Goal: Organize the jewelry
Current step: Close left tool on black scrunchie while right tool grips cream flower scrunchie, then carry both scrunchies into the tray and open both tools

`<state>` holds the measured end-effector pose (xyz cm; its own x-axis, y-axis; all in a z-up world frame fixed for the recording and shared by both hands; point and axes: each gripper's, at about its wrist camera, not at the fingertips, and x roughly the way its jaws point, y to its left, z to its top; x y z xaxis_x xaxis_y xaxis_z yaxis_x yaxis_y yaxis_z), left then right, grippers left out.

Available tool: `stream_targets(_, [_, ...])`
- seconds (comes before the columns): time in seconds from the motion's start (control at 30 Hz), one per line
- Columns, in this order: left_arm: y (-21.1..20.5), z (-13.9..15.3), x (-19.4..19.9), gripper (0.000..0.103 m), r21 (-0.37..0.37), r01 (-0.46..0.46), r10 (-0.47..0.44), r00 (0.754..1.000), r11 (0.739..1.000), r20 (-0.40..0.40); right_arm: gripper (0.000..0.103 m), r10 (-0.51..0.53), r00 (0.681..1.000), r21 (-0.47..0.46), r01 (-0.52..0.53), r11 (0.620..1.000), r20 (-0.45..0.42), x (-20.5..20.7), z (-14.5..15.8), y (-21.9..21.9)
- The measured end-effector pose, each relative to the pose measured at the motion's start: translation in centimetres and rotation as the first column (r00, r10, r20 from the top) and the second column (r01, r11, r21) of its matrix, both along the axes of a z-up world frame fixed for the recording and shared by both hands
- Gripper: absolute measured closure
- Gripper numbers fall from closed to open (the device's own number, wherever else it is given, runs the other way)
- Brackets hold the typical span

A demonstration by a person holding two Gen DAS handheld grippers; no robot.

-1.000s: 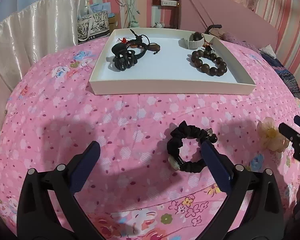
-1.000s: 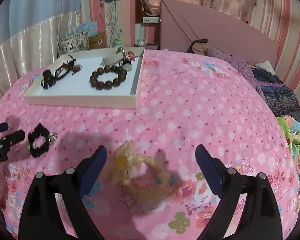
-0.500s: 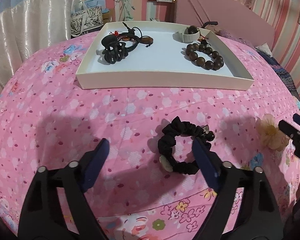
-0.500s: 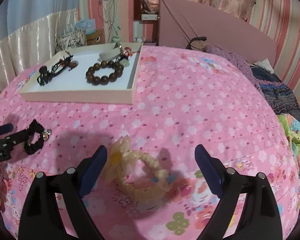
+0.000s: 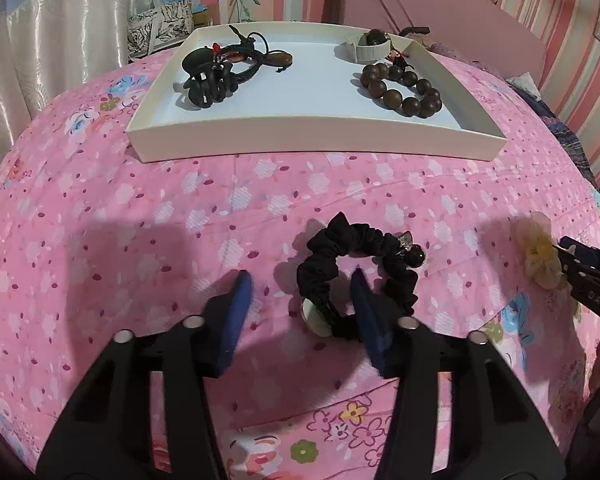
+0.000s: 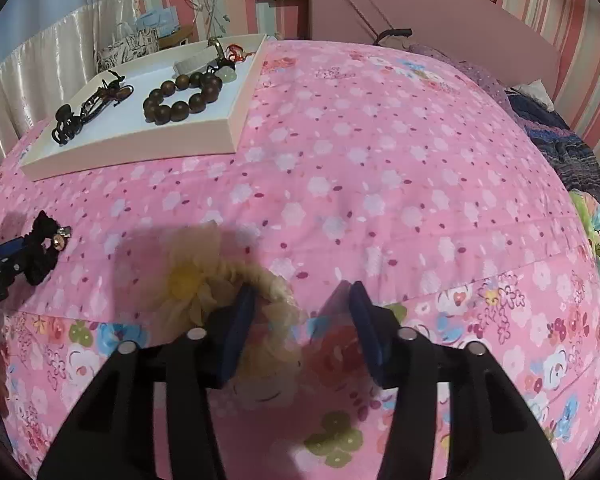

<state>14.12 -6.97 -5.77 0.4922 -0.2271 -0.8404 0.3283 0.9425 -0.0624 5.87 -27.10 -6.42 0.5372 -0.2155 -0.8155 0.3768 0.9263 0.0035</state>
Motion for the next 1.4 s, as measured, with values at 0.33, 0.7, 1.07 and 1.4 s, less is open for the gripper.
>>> stream_targets(0.33, [0.3,0.0,-0.2,0.080,-0.004,-0.001,0.001,1.000,1.000,0.001,0.089,0.025,0.999,0.008,-0.026,1.000,0.025,0.5,0.1,0.6])
stream_targets(0.7, [0.2,0.3,-0.4,0.088,0.028,-0.006,0.005,1.000,1.000,0.027,0.093,0.069,0.996,-0.034,-0.067,0.997,0.053,1.4,1.0,2.3])
stream_targets(1.07, [0.1,3.6,-0.2,0.089,0.046,-0.028,0.022,0.991,0.999,0.131,0.093,0.164,0.972,-0.125,-0.144,0.982,0.167,3.9,6.3,5.4])
stream_targets(1.4, [0.9,6.8,2.4,0.096,0.004,-0.024,0.023,0.986,1.000,0.166,0.093,0.189,0.952,-0.136,-0.159,0.978,0.239,7.7,10.5,6.0])
